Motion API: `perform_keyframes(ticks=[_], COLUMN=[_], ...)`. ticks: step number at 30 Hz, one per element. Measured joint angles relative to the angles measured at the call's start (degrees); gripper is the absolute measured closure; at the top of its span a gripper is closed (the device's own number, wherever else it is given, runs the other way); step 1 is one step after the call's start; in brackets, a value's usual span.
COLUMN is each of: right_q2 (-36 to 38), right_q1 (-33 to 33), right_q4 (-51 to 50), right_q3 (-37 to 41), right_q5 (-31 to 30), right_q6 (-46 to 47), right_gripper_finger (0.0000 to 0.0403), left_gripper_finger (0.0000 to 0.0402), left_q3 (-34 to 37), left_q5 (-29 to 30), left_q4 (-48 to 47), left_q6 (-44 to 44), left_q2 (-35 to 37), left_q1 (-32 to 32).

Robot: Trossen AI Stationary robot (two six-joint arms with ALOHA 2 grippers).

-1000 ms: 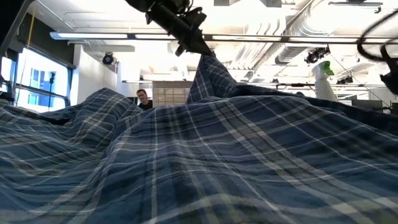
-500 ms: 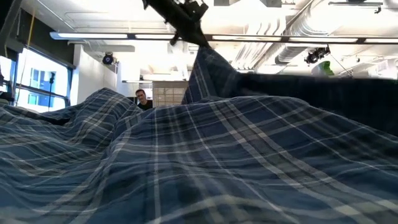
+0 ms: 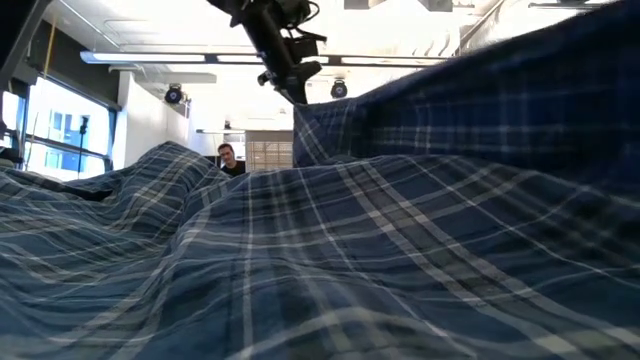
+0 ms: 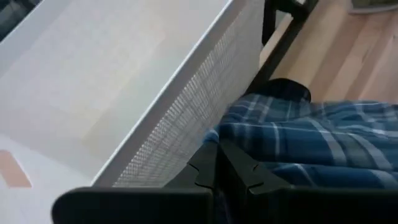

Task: Fold laundry
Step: Fold the blue plaid flannel shirt

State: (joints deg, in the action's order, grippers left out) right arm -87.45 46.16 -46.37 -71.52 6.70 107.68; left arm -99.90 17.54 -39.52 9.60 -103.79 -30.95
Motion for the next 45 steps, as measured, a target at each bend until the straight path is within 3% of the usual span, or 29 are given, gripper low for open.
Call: perform_keyframes(ticks=[4,11,16,22,28,32,38,41,45], right_q2=[-6.8,-18.6,-24.4,-28.6,-29.2,-28.7,-23.7,-19.9,-15.1], right_q1=[-3.4,-8.1,-9.4,-8.9,-8.5,-8.4,-7.1,-5.4,-3.8], right_q4=[6.6,20.2,31.8,32.1,29.2,29.7,35.1,36.8,32.1], right_q3=[-4.3,-4.5,-4.5,-4.5,-4.5,-4.5,-4.5,-4.5,-4.6], right_q5=[-0.5,0.8,0.1,-1.1,-1.4,-1.1,-2.5,-7.9,-16.4], right_q6=[-5.8,-8.9,-10.5,-7.4,-5.7,-4.7,-4.6,-6.0,-7.3], right_gripper_finger=[0.0402,0.0403,0.0403,0.0402,0.0386,0.0331,0.0239,0.0211,0.0208], left_gripper_finger=[0.0401,0.0401,0.0401,0.0401,0.0401,0.0401,0.0401,0.0401,0.0401], left_q3=[0.0,0.0,0.4,0.8,0.8,0.8,0.9,0.9,0.9], left_q5=[-1.6,-5.9,0.8,2.3,1.1,0.0,3.4,3.9,4.0], left_q4=[-0.8,-4.7,-5.5,-6.0,-5.9,-7.0,-11.2,-11.2,-11.5], left_q6=[1.5,2.4,3.8,4.1,4.0,4.0,2.8,2.5,2.0], left_q2=[-1.3,-4.8,-5.2,-5.1,-5.1,-5.3,-3.5,-2.4,-2.3], left_q1=[-0.2,-0.2,-0.2,-0.3,-0.5,-0.5,-0.4,-0.8,-1.4])
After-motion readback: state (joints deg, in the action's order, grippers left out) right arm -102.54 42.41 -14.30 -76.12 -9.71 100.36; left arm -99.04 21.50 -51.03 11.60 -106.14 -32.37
